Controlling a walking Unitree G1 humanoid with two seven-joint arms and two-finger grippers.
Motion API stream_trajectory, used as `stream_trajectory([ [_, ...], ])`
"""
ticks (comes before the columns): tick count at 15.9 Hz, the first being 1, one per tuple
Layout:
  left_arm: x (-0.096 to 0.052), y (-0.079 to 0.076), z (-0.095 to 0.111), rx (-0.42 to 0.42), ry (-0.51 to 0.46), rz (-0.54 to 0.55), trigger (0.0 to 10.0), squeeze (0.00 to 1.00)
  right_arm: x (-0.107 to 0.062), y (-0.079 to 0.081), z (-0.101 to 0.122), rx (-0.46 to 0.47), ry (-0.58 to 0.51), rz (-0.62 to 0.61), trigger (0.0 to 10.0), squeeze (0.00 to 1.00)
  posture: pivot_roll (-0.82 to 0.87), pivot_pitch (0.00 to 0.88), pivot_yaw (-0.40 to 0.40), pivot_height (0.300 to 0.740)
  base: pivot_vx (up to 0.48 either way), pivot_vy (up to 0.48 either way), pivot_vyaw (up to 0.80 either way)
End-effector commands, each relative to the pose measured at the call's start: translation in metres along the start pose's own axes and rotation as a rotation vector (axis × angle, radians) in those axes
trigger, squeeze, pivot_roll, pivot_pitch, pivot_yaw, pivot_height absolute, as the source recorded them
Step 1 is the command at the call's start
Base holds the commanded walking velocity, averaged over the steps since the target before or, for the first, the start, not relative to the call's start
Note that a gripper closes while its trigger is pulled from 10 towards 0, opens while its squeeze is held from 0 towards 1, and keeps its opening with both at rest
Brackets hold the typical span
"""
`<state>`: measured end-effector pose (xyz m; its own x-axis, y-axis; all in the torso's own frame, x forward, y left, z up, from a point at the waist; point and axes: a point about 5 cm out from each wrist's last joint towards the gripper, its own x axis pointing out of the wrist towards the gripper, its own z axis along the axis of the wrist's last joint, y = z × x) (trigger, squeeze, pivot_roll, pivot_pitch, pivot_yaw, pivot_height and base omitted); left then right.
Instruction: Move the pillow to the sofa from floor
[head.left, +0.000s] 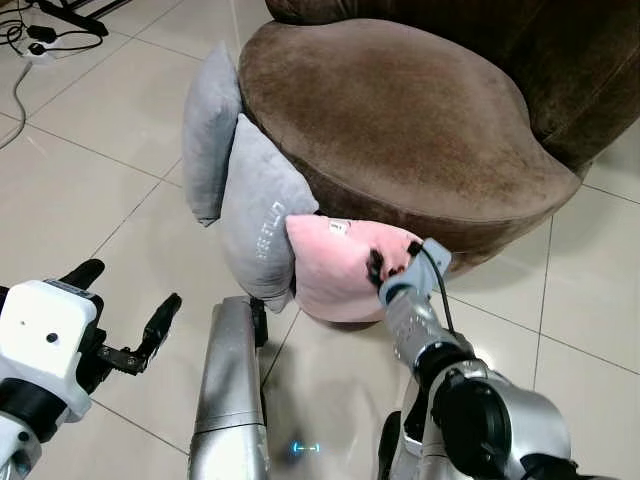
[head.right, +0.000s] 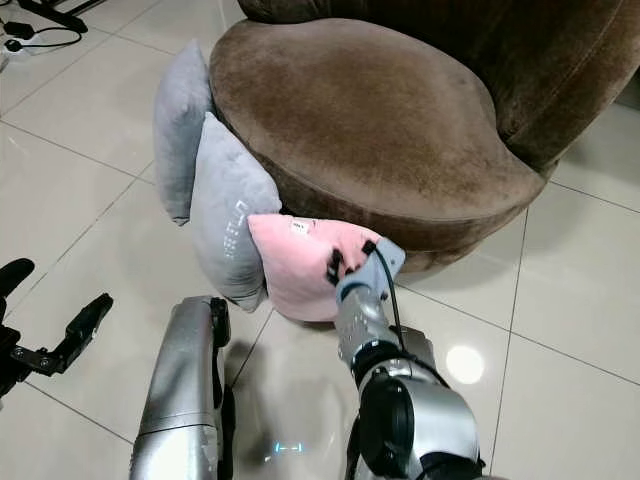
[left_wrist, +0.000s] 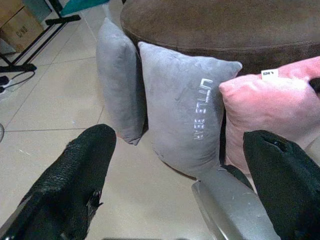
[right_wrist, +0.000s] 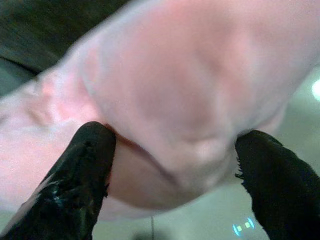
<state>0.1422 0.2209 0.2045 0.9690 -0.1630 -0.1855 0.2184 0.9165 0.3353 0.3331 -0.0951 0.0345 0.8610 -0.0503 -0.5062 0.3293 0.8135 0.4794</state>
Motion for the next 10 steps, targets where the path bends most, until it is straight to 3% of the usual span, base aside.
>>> stream_trajectory([
  [1,-0.0031,-0.0024,0.003,0.013,-0.002,-0.014,10.0,0.0,-0.0017,-0.0042,-0.0105,0.005,0.044,-0.027,0.0,0.0,0.44,0.228,-0.016,0.46,0.0,0.0,0.0],
  [10,-0.0037,-0.0023,0.0034,0.01,-0.005,-0.017,10.0,0.0,-0.0017,-0.0009,-0.0097,0.033,0.04,-0.011,0.0,0.0,0.44,0.229,-0.025,0.46,0.0,0.0,0.0],
])
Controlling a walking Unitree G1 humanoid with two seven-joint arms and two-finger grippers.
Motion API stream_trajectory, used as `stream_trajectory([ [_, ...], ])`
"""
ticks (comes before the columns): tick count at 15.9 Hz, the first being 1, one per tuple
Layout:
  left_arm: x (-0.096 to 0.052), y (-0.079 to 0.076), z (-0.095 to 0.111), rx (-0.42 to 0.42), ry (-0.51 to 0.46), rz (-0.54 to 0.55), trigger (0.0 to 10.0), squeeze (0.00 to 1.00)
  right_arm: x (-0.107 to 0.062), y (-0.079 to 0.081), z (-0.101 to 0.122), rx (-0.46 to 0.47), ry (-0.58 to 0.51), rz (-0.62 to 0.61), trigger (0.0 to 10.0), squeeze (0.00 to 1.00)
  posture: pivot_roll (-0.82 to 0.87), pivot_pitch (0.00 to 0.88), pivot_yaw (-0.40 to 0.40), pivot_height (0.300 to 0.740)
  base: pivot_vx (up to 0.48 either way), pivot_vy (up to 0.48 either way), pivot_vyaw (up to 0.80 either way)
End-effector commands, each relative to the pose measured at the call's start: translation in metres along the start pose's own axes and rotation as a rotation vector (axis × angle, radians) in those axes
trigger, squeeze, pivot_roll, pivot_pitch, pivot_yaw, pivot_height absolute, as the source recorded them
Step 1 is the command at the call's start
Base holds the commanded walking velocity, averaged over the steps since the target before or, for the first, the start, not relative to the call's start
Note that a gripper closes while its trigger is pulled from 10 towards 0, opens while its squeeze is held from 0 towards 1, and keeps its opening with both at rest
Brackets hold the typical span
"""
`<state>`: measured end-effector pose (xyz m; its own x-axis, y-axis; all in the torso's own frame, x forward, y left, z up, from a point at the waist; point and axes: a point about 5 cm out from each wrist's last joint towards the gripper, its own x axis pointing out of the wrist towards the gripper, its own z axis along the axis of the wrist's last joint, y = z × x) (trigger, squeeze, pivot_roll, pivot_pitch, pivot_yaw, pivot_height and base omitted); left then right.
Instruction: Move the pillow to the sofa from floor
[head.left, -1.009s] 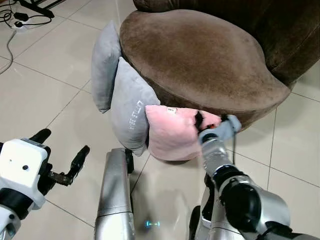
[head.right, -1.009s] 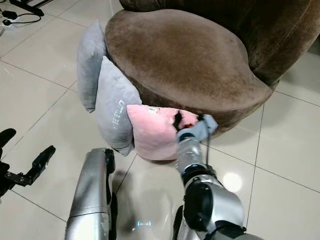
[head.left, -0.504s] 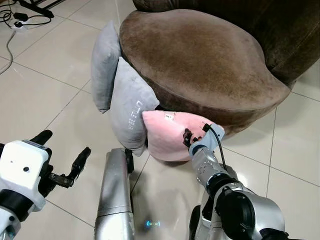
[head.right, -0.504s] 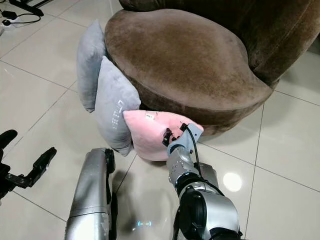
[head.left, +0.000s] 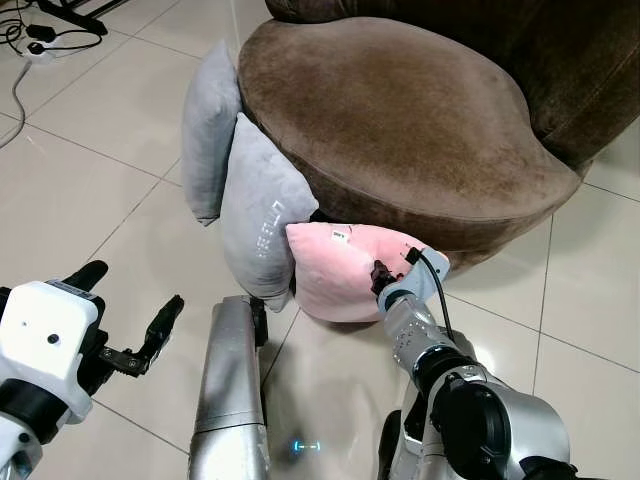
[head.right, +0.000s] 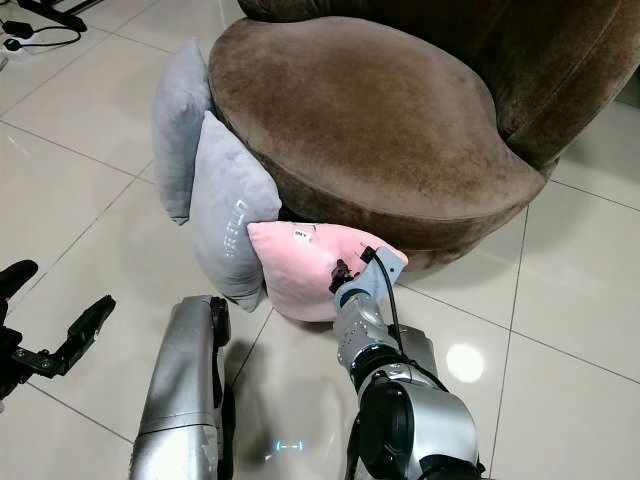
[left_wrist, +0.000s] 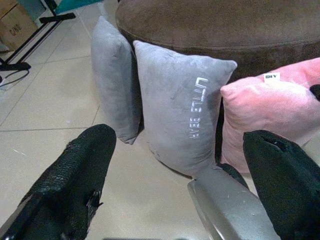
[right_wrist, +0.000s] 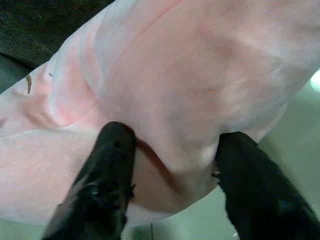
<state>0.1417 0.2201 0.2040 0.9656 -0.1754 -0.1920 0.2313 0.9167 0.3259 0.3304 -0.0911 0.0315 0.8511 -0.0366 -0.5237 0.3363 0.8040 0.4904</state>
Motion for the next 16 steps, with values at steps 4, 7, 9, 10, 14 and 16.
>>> stream_trajectory([
  [4,-0.004,-0.001,0.003,0.014,-0.006,0.001,10.0,0.0,-0.001,-0.001,-0.006,0.014,0.018,-0.003,0.0,0.0,0.44,0.229,-0.028,0.46,0.0,0.0,0.0],
  [7,-0.004,-0.002,0.003,0.012,-0.007,-0.001,10.0,0.0,-0.001,0.0,-0.005,0.012,0.016,0.0,0.0,0.0,0.44,0.23,-0.027,0.46,0.0,0.0,0.0],
  [9,-0.004,-0.003,0.003,0.006,-0.008,-0.011,10.0,0.0,-0.001,-0.001,-0.005,0.012,0.015,-0.001,0.0,0.0,0.44,0.224,-0.024,0.46,0.0,0.0,0.0],
  [10,-0.004,-0.003,0.003,0.004,-0.007,-0.016,10.0,0.0,-0.001,-0.001,-0.005,0.013,0.014,-0.002,0.0,0.0,0.44,0.222,-0.024,0.46,0.0,0.0,0.0],
  [14,-0.012,-0.013,-0.011,-0.12,0.082,-0.131,10.0,0.0,-0.001,-0.001,-0.004,0.021,0.011,0.002,0.0,0.0,0.45,0.215,-0.024,0.46,0.0,0.0,0.0],
  [16,-0.023,-0.019,-0.019,-0.216,0.141,-0.205,10.0,0.0,-0.001,0.001,-0.004,0.022,0.011,0.008,0.0,0.0,0.45,0.208,-0.028,0.46,0.0,0.0,0.0],
])
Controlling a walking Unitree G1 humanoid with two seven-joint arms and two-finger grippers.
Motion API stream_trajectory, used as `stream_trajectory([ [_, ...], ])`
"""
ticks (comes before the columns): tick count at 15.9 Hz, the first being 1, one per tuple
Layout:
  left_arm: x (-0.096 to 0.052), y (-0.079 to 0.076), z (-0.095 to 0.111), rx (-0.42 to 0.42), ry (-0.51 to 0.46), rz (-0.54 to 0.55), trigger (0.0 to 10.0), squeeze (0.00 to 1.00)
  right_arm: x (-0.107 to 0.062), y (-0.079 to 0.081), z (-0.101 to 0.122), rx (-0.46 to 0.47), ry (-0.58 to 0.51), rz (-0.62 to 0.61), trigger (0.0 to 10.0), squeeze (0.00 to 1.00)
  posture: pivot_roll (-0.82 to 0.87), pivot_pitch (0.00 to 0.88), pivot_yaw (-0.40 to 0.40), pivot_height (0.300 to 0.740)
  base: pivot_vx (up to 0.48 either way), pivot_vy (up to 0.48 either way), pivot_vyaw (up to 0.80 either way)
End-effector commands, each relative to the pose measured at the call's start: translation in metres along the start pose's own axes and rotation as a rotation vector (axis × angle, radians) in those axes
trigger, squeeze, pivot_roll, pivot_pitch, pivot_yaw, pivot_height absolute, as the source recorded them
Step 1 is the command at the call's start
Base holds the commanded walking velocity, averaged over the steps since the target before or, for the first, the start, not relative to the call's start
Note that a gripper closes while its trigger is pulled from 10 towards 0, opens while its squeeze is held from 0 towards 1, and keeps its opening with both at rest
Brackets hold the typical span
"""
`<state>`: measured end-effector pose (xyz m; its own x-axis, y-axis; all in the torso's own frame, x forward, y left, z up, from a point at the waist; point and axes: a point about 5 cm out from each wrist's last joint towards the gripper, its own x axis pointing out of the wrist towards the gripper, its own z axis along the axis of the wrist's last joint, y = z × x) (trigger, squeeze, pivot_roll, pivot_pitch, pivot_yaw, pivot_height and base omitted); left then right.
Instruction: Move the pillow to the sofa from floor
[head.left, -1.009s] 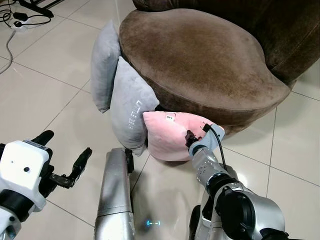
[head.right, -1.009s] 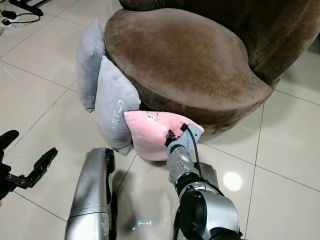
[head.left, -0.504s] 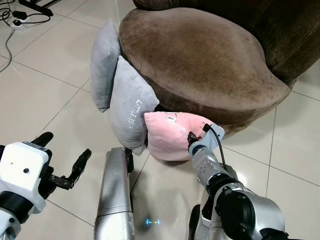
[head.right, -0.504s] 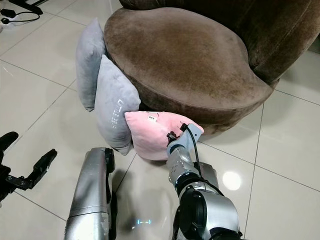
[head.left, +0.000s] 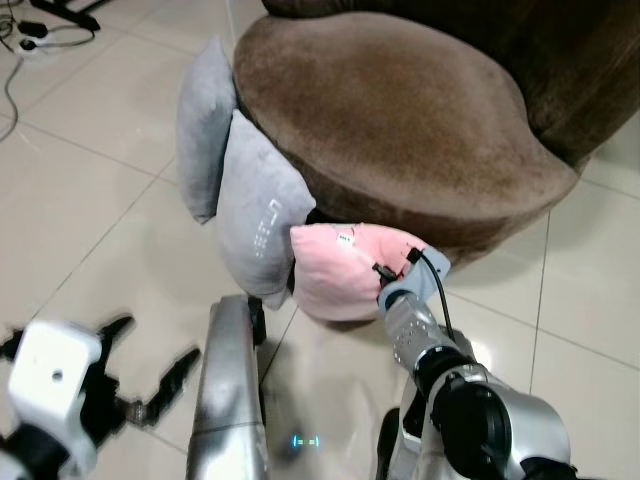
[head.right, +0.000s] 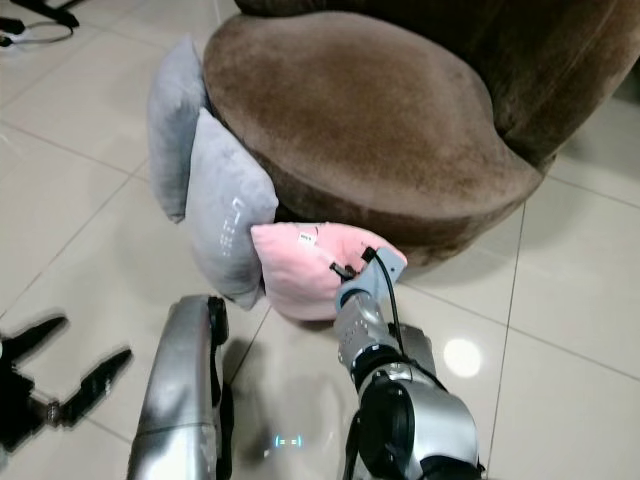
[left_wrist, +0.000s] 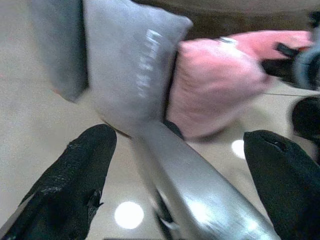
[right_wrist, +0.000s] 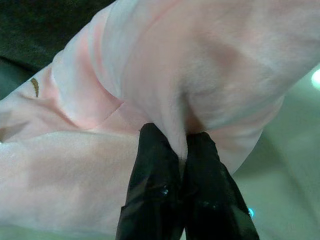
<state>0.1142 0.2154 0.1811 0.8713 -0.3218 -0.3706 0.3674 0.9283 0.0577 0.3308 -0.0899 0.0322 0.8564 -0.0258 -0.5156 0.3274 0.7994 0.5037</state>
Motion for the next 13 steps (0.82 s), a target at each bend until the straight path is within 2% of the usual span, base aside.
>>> stream_trajectory([
  [1,-0.007,-0.003,-0.001,-0.008,0.028,-0.036,10.0,0.0,-0.001,0.001,-0.005,0.015,0.013,0.001,0.0,0.0,0.45,0.202,-0.029,0.46,0.0,0.0,0.0],
  [3,-0.017,0.001,-0.006,-0.02,0.074,-0.033,10.0,0.0,-0.002,0.005,-0.007,0.018,0.018,0.018,0.0,0.0,0.45,0.193,-0.039,0.46,0.0,0.0,0.0],
  [7,-0.023,-0.001,-0.011,-0.024,0.089,-0.017,10.0,0.0,-0.001,0.002,-0.005,0.005,0.009,0.048,0.0,0.0,0.42,0.152,-0.061,0.46,0.0,0.0,0.0],
  [9,-0.016,-0.001,-0.015,-0.033,0.07,-0.016,10.0,0.0,0.001,0.004,0.006,0.069,-0.025,0.092,0.0,0.0,0.36,0.087,-0.081,0.46,0.0,0.0,0.0],
  [11,-0.003,-0.002,-0.025,-0.072,0.034,-0.008,10.0,0.0,0.003,0.012,0.032,0.125,-0.105,0.203,0.0,0.0,0.3,0.017,-0.107,0.46,0.0,0.0,0.0],
  [12,0.004,-0.002,-0.029,-0.081,0.01,0.014,10.0,0.0,0.003,0.019,0.052,0.156,-0.161,0.271,0.0,0.0,0.27,0.0,-0.112,0.46,0.0,0.0,0.0],
  [13,0.006,-0.002,-0.03,-0.087,0.003,0.019,10.0,0.0,0.002,0.021,0.058,0.155,-0.177,0.291,0.0,0.0,0.26,0.0,-0.12,0.46,0.0,0.0,0.0],
])
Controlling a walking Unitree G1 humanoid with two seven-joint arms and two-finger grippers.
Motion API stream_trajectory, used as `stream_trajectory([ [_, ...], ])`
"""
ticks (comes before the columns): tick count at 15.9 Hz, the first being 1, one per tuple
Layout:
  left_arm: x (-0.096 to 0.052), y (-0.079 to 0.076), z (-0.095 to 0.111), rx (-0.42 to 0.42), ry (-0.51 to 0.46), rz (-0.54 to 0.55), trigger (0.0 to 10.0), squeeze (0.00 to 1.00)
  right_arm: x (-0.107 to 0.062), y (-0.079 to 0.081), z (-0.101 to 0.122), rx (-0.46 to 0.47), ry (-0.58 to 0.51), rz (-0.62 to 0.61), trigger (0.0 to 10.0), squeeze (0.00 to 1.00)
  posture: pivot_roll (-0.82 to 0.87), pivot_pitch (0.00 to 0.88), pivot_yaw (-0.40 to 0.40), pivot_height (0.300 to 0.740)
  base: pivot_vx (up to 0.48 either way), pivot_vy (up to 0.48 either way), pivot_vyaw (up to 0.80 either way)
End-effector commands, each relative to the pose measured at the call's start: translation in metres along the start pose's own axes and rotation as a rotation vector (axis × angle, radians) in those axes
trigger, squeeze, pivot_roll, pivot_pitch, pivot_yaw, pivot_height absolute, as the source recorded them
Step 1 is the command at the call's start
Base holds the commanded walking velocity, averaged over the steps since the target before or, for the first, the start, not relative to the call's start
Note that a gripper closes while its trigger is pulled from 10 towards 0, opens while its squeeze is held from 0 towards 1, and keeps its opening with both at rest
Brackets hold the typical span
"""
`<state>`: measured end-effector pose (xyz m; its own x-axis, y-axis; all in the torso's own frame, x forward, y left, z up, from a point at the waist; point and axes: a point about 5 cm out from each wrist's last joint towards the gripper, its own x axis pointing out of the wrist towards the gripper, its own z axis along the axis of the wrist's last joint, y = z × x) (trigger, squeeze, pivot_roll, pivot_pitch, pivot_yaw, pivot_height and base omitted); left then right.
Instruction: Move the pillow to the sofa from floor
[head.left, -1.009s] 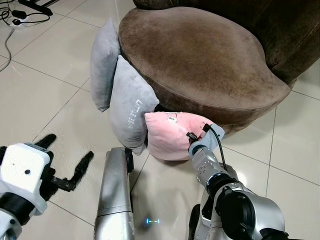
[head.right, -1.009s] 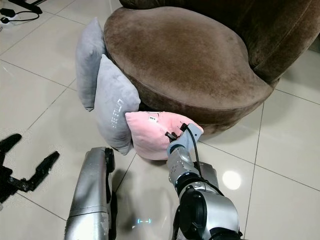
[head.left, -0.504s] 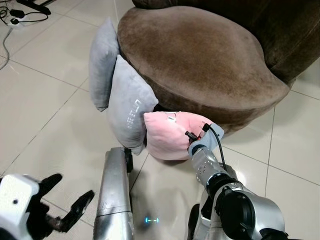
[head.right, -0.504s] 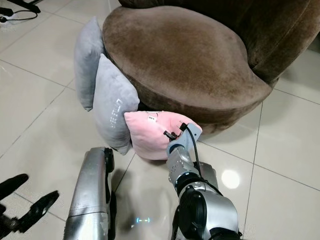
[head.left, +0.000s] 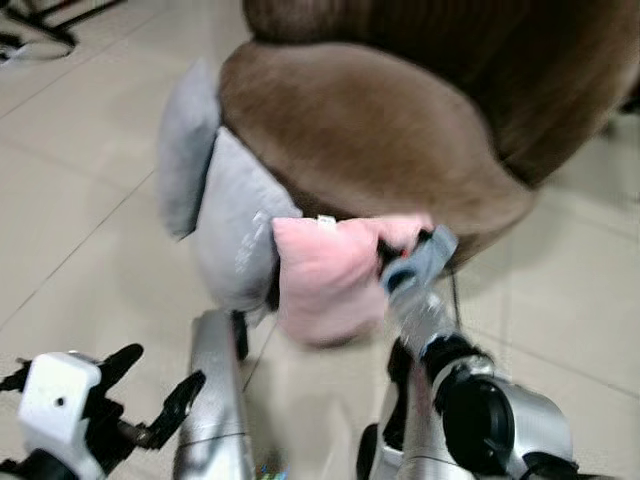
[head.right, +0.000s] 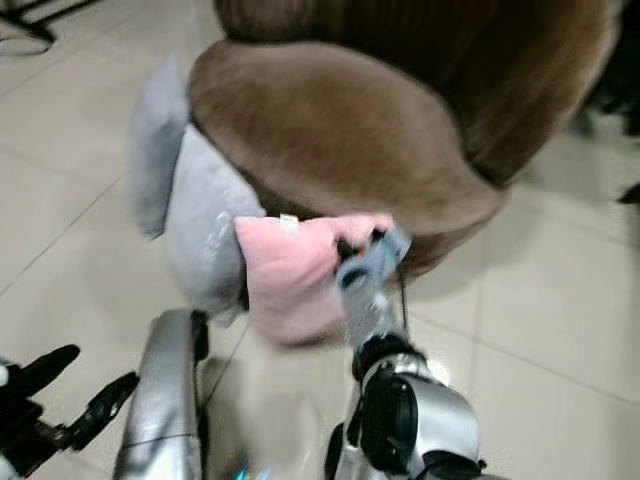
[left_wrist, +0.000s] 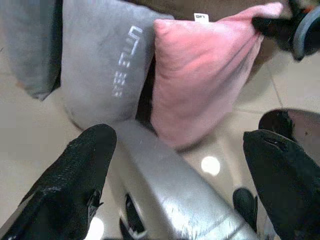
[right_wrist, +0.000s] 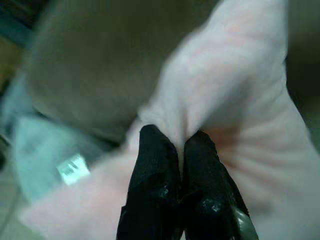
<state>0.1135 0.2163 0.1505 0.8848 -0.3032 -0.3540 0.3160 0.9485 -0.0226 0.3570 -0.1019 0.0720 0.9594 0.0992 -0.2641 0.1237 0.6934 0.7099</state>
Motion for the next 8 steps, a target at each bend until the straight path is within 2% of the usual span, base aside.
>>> stream_trajectory([
  [1,0.008,-0.002,-0.002,-0.004,-0.021,0.014,10.0,0.0,0.003,0.016,0.028,-0.02,-0.093,0.097,0.0,0.0,0.21,0.0,-0.124,0.46,0.0,0.0,0.0],
  [2,0.027,-0.002,-0.004,-0.01,-0.058,0.031,10.0,0.0,0.003,0.024,0.037,-0.033,-0.112,0.157,0.0,0.0,0.18,0.0,-0.115,0.46,0.0,0.0,0.0],
  [4,0.046,-0.001,0.0,0.004,-0.118,0.064,10.0,0.0,-0.005,0.034,0.057,-0.054,-0.166,0.227,0.0,0.0,0.15,0.0,-0.109,0.46,0.0,0.0,0.0],
  [6,0.068,0.002,0.016,0.033,-0.212,0.109,10.0,0.0,-0.025,0.043,0.088,-0.03,-0.256,0.274,0.0,0.0,0.14,0.0,-0.119,0.46,0.0,0.0,0.0],
  [7,0.073,0.004,0.023,0.04,-0.246,0.137,10.0,0.0,-0.034,0.048,0.1,-0.034,-0.307,0.283,0.0,0.0,0.14,0.0,-0.117,0.46,0.0,0.0,0.0],
  [8,0.077,0.006,0.029,0.07,-0.271,0.168,10.0,0.0,-0.047,0.054,0.116,-0.033,-0.401,0.28,0.0,0.0,0.13,0.0,-0.119,0.46,0.0,0.0,0.0],
])
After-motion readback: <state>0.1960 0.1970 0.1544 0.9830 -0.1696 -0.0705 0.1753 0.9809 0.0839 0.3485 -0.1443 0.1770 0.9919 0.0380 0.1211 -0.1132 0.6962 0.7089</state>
